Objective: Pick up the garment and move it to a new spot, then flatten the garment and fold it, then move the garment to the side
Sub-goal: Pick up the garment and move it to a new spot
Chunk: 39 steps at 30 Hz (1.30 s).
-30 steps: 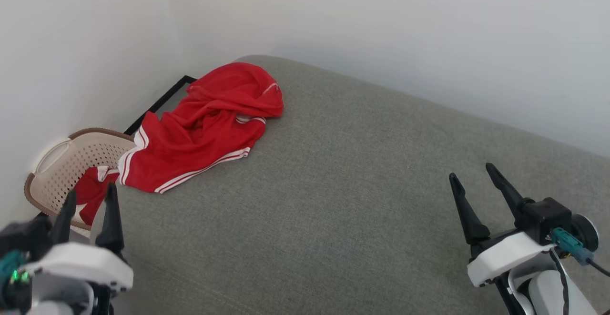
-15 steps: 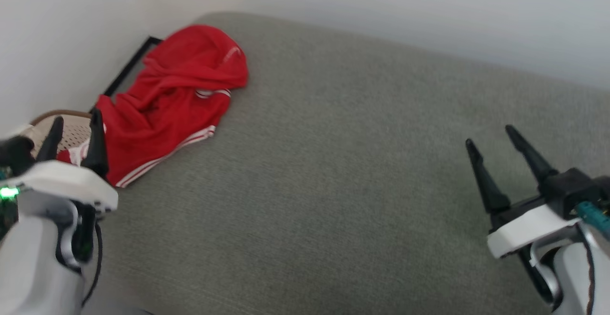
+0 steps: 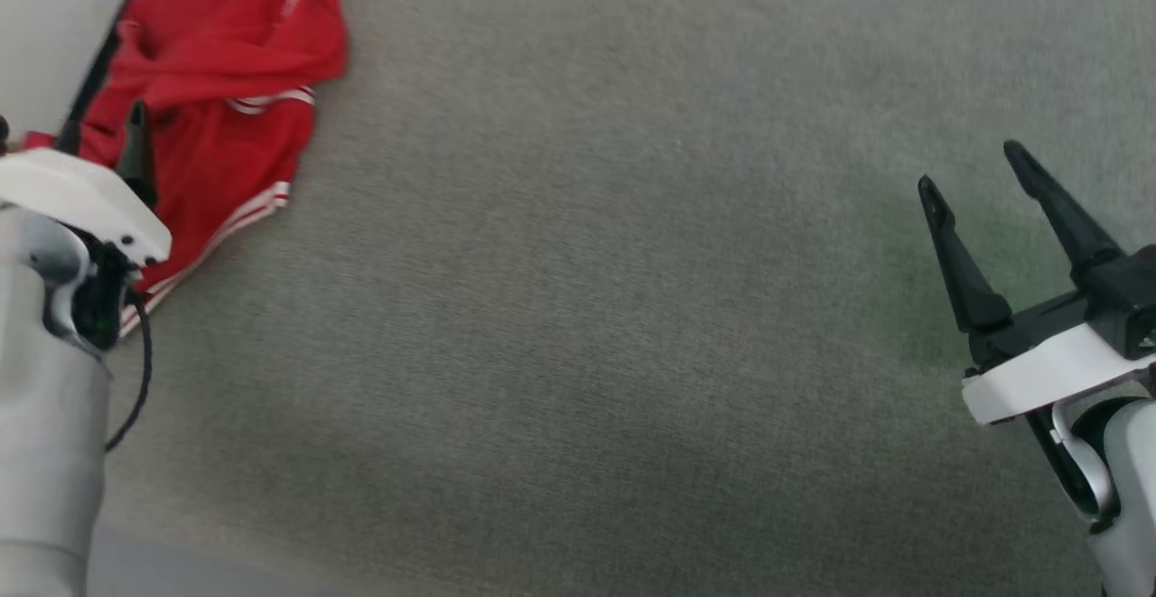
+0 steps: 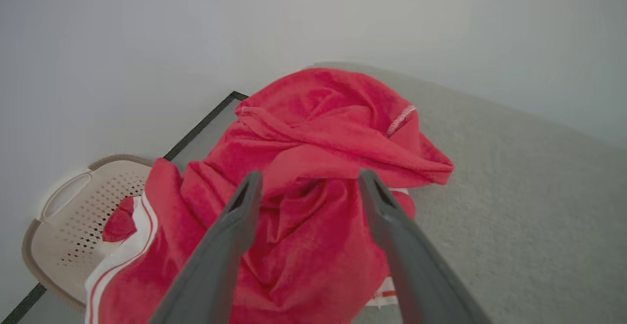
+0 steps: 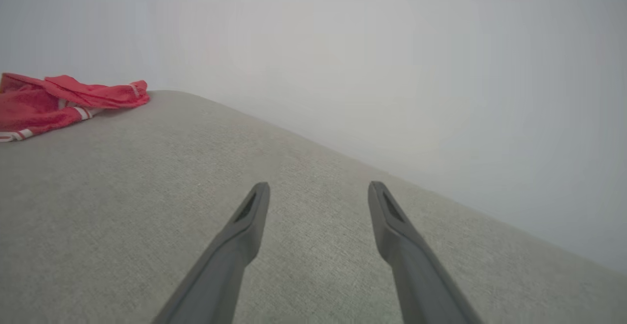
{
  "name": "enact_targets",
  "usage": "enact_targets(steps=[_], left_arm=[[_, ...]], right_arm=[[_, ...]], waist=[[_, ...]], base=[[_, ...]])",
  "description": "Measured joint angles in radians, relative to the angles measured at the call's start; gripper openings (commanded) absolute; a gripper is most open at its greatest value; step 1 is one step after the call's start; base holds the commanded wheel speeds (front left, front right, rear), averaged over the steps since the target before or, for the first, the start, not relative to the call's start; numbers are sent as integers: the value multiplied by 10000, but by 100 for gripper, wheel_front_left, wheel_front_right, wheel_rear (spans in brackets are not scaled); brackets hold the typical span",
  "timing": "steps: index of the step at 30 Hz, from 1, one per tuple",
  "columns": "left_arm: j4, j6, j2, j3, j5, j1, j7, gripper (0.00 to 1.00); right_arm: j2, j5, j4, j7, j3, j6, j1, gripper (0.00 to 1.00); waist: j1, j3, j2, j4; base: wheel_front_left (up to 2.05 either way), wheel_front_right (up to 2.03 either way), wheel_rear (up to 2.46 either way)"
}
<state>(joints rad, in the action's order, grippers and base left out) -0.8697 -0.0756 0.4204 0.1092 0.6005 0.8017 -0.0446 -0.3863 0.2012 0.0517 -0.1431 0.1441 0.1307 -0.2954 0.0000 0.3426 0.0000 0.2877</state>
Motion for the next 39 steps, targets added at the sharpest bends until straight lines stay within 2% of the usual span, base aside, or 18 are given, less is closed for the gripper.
enact_targets(steps=[7, 11, 12, 18, 22, 23, 24, 30, 39], left_arm=[[-2025, -36, 182, 201, 150, 1485, 1687, 100], [-2924, 132, 190, 418, 79, 2034, 2801, 100], [-3313, 209, 134, 454, 119, 2262, 3404, 100], [-3707, 399, 105, 556, 230, 2764, 4665, 100], [-3749, 355, 163, 564, 268, 2871, 4986, 100], [-3751, 295, 180, 579, 268, 2874, 4991, 53], [-3751, 226, 197, 581, 270, 2881, 4915, 0], [-3735, -59, 259, 587, 351, 2892, 3952, 0], [-3149, -460, 993, 1057, 38, 3065, 2454, 0]], right_arm=[[-111, -38, -485, 290, 44, 2, -196, 100], [-150, -65, -686, 462, 6, 0, -208, 100], [-182, -61, -798, 499, -35, 0, -212, 100], [-253, -59, -1020, 654, -84, 0, -216, 100], [-253, -59, -1099, 731, -121, 0, -216, 100], [-253, -61, -1106, 742, -140, 0, -216, 100], [-253, -67, -1106, 746, -161, 0, -216, 100], [-217, -73, -1049, 729, -370, 0, -216, 100], [123, -75, -589, 343, -594, 0, -195, 100]], waist=[[0, 920, 0, -463], [0, 1295, 0, -685], [0, 1459, 0, -768], [0, 1837, 1, -927], [0, 1965, 1, -949], [0, 1978, 1, -939], [0, 1988, 1, -925], [0, 1865, 0, -760], [0, 1032, 0, -488]], base=[[0, 0, 0], [0, 0, 0], [0, 0, 0], [0, 0, 0], [0, 0, 0], [0, 0, 0], [0, 0, 0], [0, 0, 0], [0, 0, 0]])
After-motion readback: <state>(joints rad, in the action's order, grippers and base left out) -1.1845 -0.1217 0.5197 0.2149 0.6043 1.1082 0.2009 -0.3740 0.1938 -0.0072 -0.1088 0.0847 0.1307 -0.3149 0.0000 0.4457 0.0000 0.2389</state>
